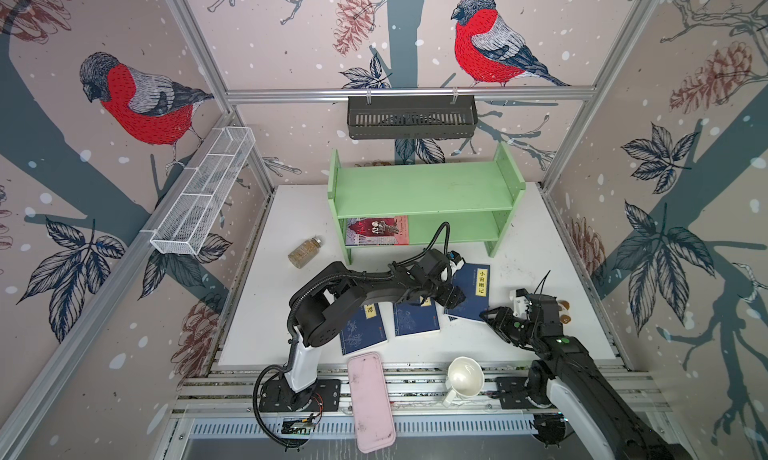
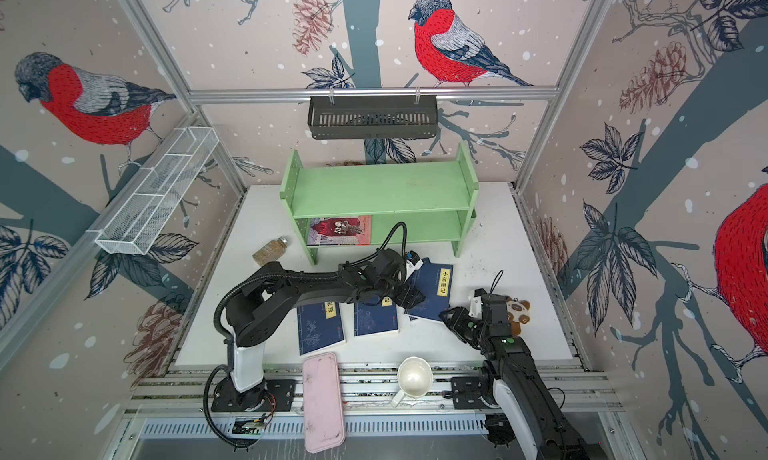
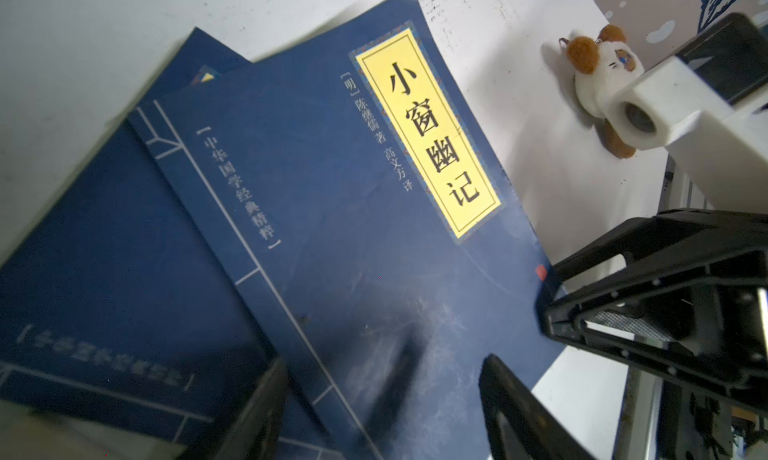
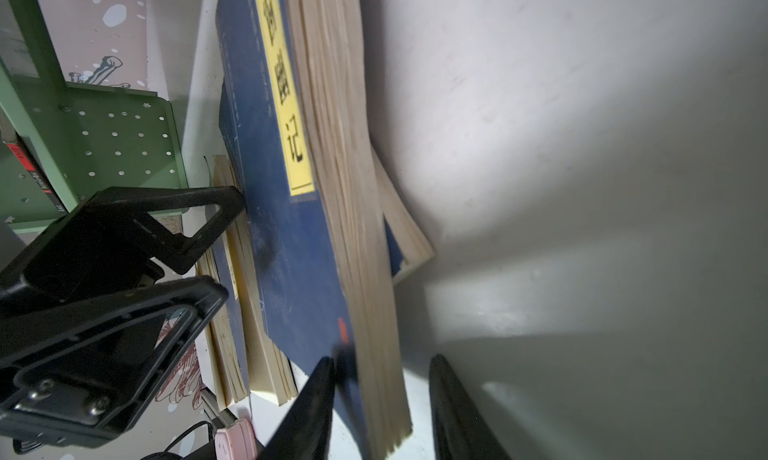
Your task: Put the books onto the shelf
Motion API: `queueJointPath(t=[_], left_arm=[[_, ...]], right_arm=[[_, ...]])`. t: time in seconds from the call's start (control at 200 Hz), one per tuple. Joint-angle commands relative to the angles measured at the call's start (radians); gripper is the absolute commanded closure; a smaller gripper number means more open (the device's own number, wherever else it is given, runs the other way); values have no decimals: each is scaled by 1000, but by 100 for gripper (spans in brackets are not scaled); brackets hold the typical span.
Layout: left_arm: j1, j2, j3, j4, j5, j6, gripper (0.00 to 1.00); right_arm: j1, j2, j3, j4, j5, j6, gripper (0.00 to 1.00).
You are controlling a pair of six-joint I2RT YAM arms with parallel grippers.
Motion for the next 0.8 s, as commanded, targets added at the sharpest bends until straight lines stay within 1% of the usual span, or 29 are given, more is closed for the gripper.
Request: queueJointPath(t=[0.0,0.165,0.315,0.39,0.475,0.565,0.64,0.795], left_arm=[[-1,26,21,-24,9,-16,26],[-4,51,29,-22,34,-19,26],[-7,55,27,-12,62,-19,26],[-7,58,23,-2,95,-20,27],[-9,63,16,11,127,-21,27],[-10,67,12,17,154,-18,27],[-10,69,8,20,153,-15,27],[-10,70,9,17,139,-10,27]], right_arm=[[1,2,6,-93,7,-27,60],[1,2,13,-113,4,-40,60],[2,-1,5,-96,-16,-32,61],[2,-6,-5,-64,-35,-12,61],[2,-9,-20,-27,-55,12,63],[2,-16,-22,-25,-56,16,66],[2,-28,-24,-34,-56,17,67],[0,-66,-22,-60,-40,29,74]])
